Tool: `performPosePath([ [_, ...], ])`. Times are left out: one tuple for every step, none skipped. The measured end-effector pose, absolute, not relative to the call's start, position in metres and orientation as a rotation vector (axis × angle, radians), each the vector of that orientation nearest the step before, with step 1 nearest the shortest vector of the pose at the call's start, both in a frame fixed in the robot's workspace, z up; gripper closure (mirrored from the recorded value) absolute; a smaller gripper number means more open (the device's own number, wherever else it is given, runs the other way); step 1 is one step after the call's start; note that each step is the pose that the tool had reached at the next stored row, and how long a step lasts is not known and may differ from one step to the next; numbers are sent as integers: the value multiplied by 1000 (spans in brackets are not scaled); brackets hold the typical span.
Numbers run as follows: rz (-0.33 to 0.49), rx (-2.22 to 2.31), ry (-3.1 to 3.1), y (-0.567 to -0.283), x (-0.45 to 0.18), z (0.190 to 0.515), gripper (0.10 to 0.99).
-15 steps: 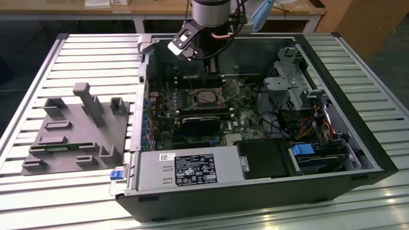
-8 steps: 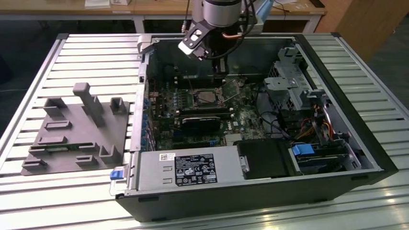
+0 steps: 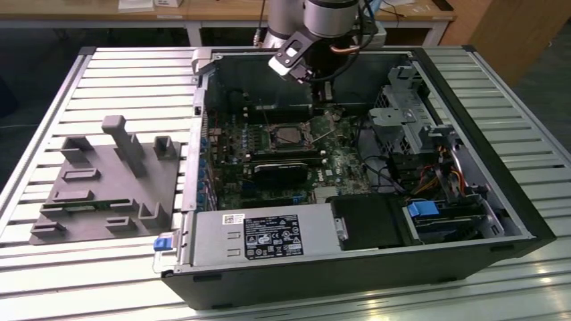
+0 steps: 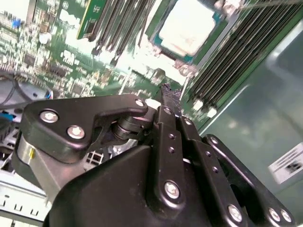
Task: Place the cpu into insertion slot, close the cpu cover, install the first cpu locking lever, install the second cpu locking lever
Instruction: 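Close the cpu cover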
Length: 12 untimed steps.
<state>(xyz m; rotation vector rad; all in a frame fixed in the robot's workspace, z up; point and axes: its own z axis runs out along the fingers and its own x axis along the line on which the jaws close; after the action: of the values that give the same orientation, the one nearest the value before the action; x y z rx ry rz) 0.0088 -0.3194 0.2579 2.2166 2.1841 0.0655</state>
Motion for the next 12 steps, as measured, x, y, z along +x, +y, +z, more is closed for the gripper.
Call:
performPosePath([
  [64, 2217, 2185, -319, 13, 258, 984],
  [63, 2218, 2185, -319, 16, 258, 984],
  [62, 2218, 2186, -319, 20, 258, 984],
  [61, 2219, 2186, -319, 24, 258, 984],
  [60, 2219, 2187, -319, 28, 258, 984],
  [59, 2220, 2187, -319, 31, 258, 984],
  [58, 2220, 2188, -319, 35, 258, 984],
  [57, 2221, 2188, -319, 38, 258, 984],
  [56, 2221, 2189, -319, 41, 258, 984],
  [55, 2222, 2189, -319, 44, 258, 984],
  [54, 2222, 2189, -319, 47, 258, 984],
  [53, 2223, 2190, -319, 50, 258, 984],
])
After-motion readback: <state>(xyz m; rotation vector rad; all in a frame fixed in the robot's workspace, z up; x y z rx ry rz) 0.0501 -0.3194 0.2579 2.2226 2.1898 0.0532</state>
